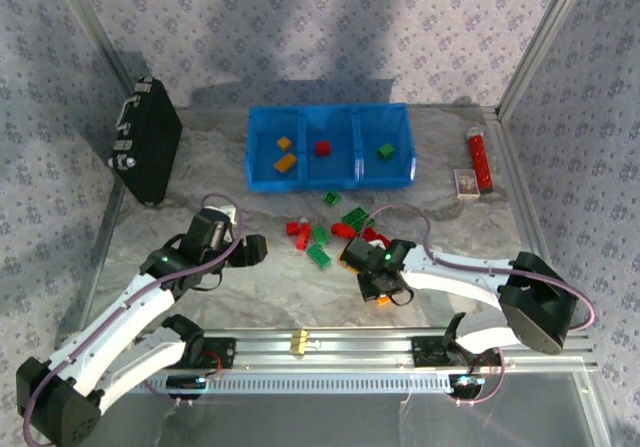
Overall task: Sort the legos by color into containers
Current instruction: Pick up the lego from the bottom-center of the table.
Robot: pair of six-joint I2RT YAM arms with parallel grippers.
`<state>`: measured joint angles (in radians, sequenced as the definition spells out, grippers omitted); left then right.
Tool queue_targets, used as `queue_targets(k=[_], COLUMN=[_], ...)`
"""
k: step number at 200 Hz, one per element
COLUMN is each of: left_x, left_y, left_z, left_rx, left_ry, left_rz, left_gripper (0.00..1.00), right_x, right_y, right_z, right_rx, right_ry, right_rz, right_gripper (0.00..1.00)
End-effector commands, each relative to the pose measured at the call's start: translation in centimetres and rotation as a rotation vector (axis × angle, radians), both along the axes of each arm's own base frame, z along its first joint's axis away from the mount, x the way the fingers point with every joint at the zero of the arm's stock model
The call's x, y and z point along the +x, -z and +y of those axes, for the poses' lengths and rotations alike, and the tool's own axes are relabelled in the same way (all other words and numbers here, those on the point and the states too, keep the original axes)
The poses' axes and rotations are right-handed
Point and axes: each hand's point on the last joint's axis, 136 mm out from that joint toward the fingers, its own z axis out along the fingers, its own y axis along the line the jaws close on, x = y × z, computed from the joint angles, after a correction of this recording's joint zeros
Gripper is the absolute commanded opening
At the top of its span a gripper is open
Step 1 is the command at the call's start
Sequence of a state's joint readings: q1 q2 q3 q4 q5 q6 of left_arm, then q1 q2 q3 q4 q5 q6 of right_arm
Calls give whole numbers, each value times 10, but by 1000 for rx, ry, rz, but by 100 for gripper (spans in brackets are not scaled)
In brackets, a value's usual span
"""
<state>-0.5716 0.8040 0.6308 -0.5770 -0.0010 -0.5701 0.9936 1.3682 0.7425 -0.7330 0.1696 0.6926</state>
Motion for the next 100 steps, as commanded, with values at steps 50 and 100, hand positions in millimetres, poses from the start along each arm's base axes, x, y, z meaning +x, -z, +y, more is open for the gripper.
queue_targets(k=[50,100], left_x=[-6,-8], left_y=[-1,-3], left_z=[7,12], left_rx=[17,21], left_ry=[-10,-16], left_rz=[-6,-22], left_gripper=[81,81], right_x=[8,51], right_y=[-15,-74], right_z=[14,70], right_rx=[-11,84], right_ry=[-12,-103], right_rz=[-33,-147], right_gripper=[34,33])
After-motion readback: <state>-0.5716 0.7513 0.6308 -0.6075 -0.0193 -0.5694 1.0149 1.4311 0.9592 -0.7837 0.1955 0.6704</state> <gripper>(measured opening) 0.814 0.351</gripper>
